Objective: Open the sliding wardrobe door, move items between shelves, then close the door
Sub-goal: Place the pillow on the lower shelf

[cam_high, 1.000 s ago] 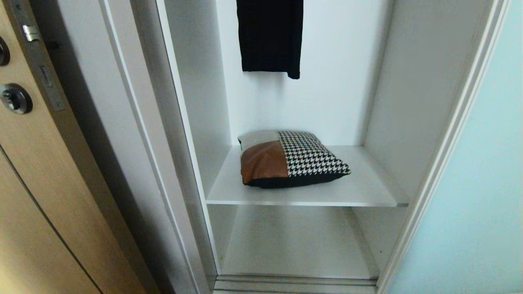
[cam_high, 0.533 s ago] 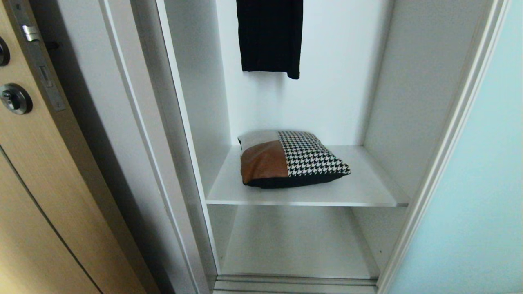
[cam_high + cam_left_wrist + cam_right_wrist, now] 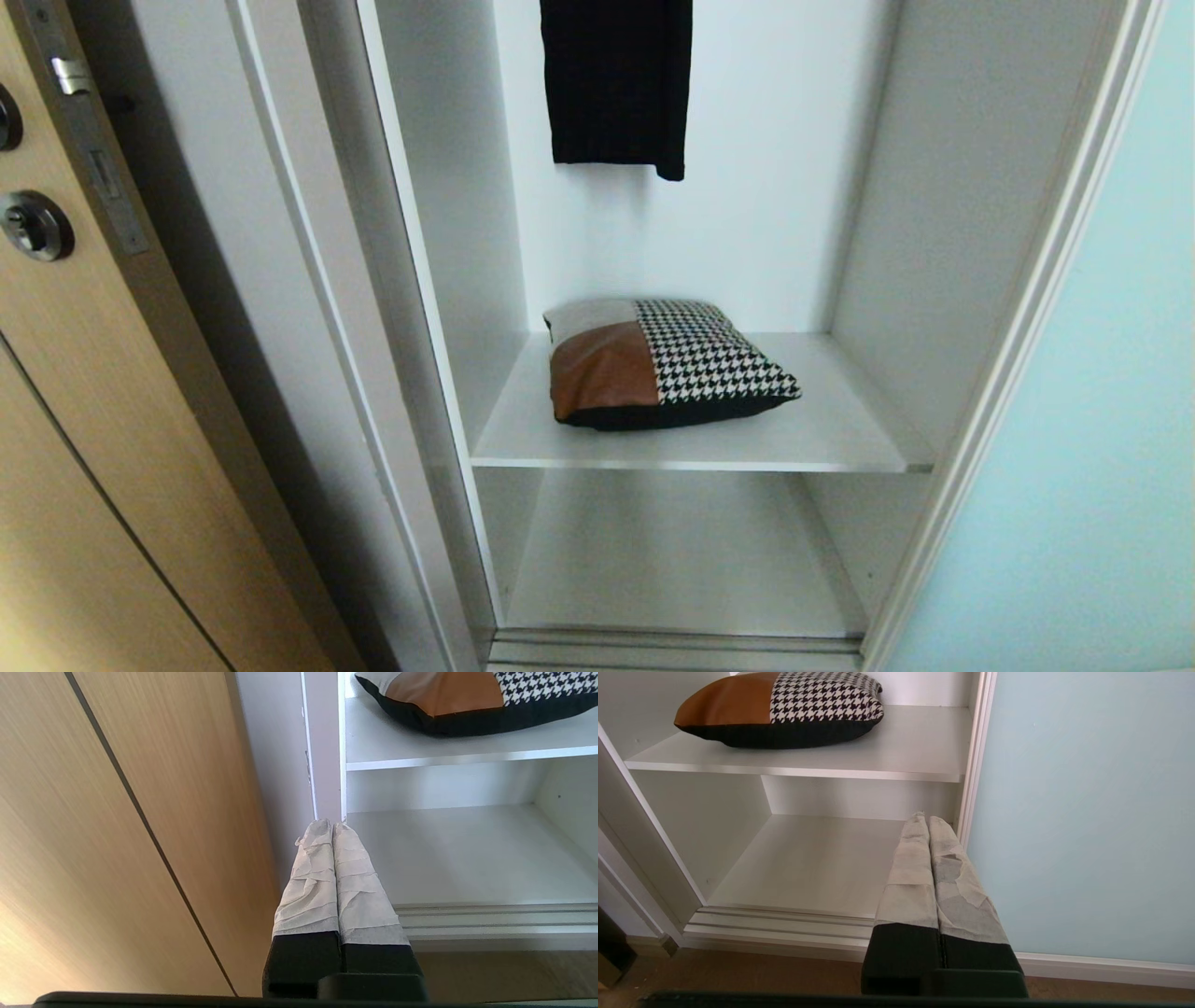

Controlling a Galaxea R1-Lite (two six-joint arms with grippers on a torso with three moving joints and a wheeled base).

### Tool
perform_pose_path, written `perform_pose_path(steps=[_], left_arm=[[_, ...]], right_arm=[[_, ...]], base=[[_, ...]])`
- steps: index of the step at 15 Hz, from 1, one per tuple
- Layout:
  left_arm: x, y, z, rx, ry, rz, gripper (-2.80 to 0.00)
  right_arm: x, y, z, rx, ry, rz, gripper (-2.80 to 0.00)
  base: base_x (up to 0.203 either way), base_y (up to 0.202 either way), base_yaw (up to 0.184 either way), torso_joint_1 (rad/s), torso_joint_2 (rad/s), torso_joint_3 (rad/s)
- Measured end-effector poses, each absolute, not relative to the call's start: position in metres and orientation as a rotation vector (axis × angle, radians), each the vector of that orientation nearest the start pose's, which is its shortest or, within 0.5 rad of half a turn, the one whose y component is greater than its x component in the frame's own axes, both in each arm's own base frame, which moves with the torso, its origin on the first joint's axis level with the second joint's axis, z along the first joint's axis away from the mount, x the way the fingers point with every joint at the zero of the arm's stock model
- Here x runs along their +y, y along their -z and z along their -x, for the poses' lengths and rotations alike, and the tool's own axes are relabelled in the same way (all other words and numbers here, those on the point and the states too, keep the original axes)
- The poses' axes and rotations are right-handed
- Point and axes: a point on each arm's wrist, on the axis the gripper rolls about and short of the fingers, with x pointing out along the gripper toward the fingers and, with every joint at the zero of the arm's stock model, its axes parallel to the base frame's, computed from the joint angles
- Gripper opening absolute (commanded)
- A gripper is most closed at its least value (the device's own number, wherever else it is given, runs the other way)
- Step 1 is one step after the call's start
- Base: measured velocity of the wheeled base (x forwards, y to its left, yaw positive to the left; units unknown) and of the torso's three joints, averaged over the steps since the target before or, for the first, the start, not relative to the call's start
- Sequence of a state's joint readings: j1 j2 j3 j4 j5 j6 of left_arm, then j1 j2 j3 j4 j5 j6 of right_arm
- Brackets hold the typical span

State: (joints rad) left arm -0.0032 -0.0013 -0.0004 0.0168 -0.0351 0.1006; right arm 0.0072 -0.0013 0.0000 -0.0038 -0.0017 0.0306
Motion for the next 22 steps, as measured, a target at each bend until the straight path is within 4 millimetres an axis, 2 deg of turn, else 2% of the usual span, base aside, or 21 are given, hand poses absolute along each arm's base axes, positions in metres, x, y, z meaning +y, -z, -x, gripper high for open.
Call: perform_pose_path(steps=[8,10,13,15,16,18,20,22], left_arm=[[-0.001,-0.074,0.023,0.023,0.036,-0.093,-2.80],[-0.001,-0.080,0.026,0.033,0.052,-0.093,-2.80],[-0.003,-0.129,0.034,-0.016,0.131,-0.050,-2.80],[-0.004,-0.171,0.024,0.019,0.202,0.030,-2.80],[-0.005,-0.194,0.013,0.051,0.242,0.073,-2.80],[-0.007,-0.233,-0.022,0.136,0.319,0.143,-2.80],[-0.010,-0.263,-0.069,0.232,0.390,0.207,-2.80],[-0.015,-0.282,-0.122,0.324,0.446,0.278,-2.80]], right_arm=[[0.000,-0.076,0.023,-0.005,-0.006,-0.030,-2.80],[0.000,-0.076,0.023,-0.005,-0.005,-0.030,-2.80],[0.000,-0.076,0.023,-0.005,-0.006,-0.031,-2.80],[0.000,-0.076,0.023,-0.005,-0.006,-0.030,-2.80],[0.000,-0.076,0.023,-0.005,-0.006,-0.031,-2.80],[0.000,-0.076,0.023,-0.005,-0.006,-0.031,-2.80],[0.000,-0.076,0.023,-0.005,-0.006,-0.030,-2.80],[0.000,-0.076,0.023,-0.005,-0.006,-0.031,-2.80]], base=[[0.000,0.000,0.000,0.000,0.00,0.000],[0.000,0.000,0.000,0.000,0.00,0.000],[0.000,0.000,0.000,0.000,0.00,0.000],[0.000,0.000,0.000,0.000,0.00,0.000],[0.000,0.000,0.000,0.000,0.00,0.000],[0.000,0.000,0.000,0.000,0.00,0.000],[0.000,0.000,0.000,0.000,0.00,0.000],[0.000,0.000,0.000,0.000,0.00,0.000]])
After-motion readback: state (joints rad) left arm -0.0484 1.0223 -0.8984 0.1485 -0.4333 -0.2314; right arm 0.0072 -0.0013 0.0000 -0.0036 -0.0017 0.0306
